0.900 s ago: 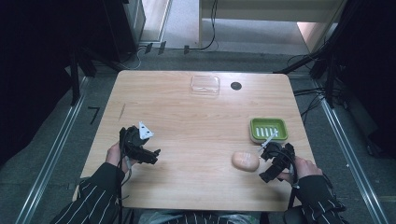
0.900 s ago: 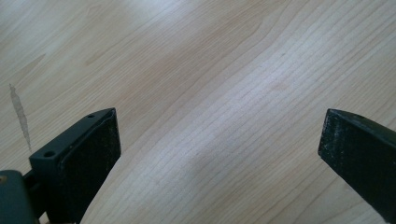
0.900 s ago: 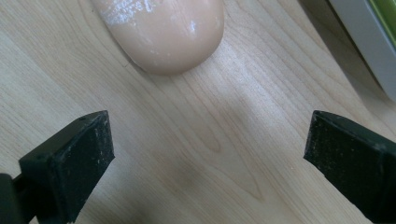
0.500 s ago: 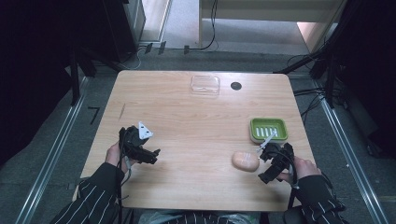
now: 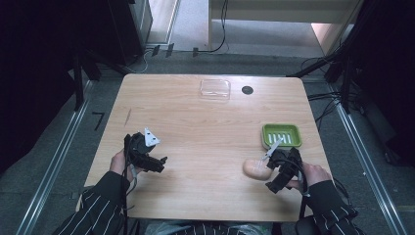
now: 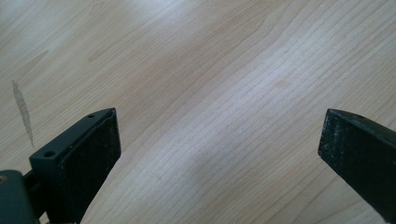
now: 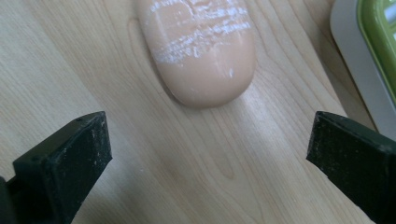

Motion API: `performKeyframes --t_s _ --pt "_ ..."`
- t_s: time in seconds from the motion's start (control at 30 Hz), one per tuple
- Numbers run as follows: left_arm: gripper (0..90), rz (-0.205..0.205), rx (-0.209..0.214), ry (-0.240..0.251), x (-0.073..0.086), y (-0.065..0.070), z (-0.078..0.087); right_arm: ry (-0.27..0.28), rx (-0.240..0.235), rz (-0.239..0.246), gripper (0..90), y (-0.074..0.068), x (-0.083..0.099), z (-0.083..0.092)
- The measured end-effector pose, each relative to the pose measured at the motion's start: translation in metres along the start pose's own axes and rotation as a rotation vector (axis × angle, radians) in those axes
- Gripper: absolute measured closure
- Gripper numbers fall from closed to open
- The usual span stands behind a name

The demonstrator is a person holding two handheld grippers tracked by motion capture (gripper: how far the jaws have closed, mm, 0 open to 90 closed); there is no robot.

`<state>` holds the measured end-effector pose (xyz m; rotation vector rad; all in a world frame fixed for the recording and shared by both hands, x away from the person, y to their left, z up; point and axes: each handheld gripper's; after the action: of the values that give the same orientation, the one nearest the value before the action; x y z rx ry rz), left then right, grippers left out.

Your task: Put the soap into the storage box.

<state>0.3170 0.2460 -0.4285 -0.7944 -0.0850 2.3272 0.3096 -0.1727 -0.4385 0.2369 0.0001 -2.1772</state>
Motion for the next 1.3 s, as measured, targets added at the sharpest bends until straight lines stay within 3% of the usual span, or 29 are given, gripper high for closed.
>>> performKeyframes --t_s 0.57,1.3 --pt "0.0 0.0 0.0 -0.004 -0.001 0.001 -0.001 -0.006 0.025 0.044 0.0 0.0 -0.016 0.001" --pt "0.0 0.004 0.001 -0.005 -0.001 0.0 -0.002 -0.012 -0.015 0.118 0.0 0.003 -0.036 -0.008"
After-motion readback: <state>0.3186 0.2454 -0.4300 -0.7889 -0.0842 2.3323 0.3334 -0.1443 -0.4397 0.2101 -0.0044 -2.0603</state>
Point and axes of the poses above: each handheld gripper's, and its own axes: z roughly backward along the jaws, x roughly out of its underside, y roughly to its right, and after that the axes turned 2 degrees about -y, right-handed
